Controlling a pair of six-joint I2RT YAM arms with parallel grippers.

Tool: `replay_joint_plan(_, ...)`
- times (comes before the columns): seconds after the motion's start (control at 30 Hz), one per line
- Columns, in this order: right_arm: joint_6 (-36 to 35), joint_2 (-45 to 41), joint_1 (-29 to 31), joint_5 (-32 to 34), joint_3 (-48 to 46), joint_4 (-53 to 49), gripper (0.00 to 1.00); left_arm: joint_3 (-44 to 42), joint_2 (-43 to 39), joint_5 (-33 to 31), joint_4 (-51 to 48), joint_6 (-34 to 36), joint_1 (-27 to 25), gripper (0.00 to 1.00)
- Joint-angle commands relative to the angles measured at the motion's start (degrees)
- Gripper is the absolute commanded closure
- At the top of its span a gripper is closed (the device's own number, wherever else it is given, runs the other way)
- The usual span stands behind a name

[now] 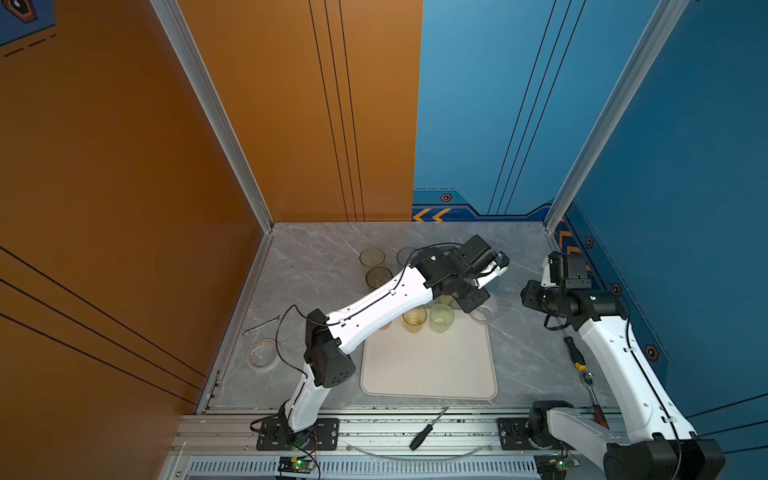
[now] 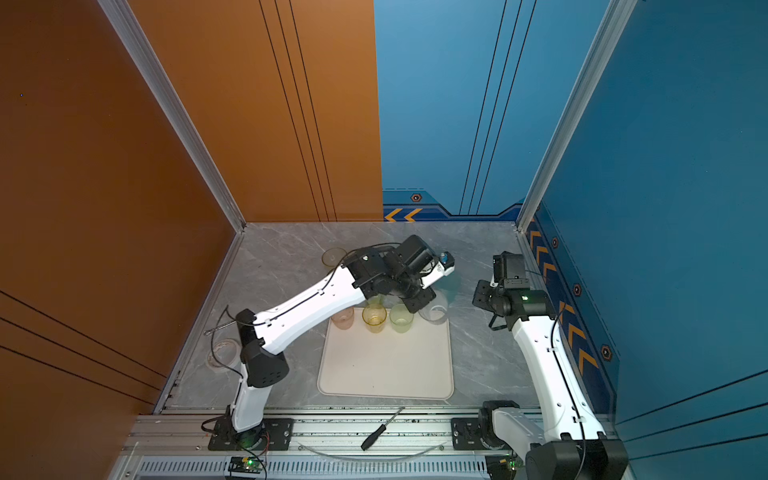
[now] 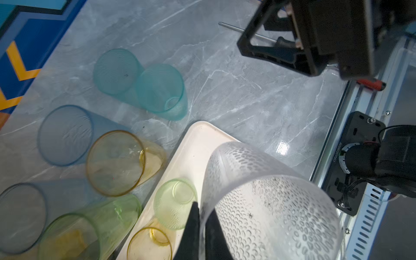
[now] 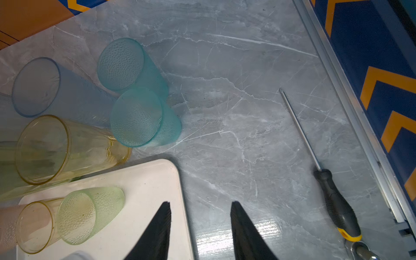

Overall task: Place the glasses into the tray
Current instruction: 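Carry clear frosted cup with left gripper across onto tray's far corner, then lower clear frosted cup onto tray and hold it with left gripper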

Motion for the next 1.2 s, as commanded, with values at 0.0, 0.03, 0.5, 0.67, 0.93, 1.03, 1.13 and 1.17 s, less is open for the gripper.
replay_joint_plan(0.0, -0.4, 1.1, -0.6, -2.3, 1.1, 0.6, 0.57, 6.9, 4.4, 1.3, -7.9, 2.7, -0.2, 1.0)
replay_joint_plan(0.03, -0.6, 1.3, -0.7, -2.5, 1.0, 0.8, 0.57, 8.1, 6.0, 1.3, -8.6, 2.9, -0.1, 1.0)
replay_joint_plan(0.5, -1.1, 4.7, -1.0, -5.5, -0.3, 3.9, 0.57, 14.0, 16.9, 1.3, -9.5, 3.4, 2.7, 1.0)
replay_joint_plan(0.67, -1.3, 5.5, -1.0, -6.0, -0.5, 4.5, 0.57, 16.2, 19.7, 1.1, -9.5, 3.1, 3.7, 1.0)
replay_joint_plan(0.93, -1.6, 6.8, -1.1, -6.6, -1.2, 5.3, 0.57, 19.4, 22.9, 1.2, -9.4, 2.9, 4.1, 1.0)
replay_joint_plan(1.03, -1.7, 7.2, -1.1, -6.7, -1.5, 5.5, 0.57, 19.8, 23.6, 2.0, -9.3, 2.8, 4.4, 1.0)
replay_joint_plan(1.13, -1.9, 7.6, -1.1, -6.7, -1.5, 5.7, 0.57, 19.8, 24.0, 2.2, -9.3, 2.8, 4.6, 1.0)
replay_joint_plan(1.17, -1.8, 7.7, -1.1, -6.7, -1.5, 5.7, 0.57, 19.8, 24.1, 2.2, -9.3, 2.7, 4.6, 1.0)
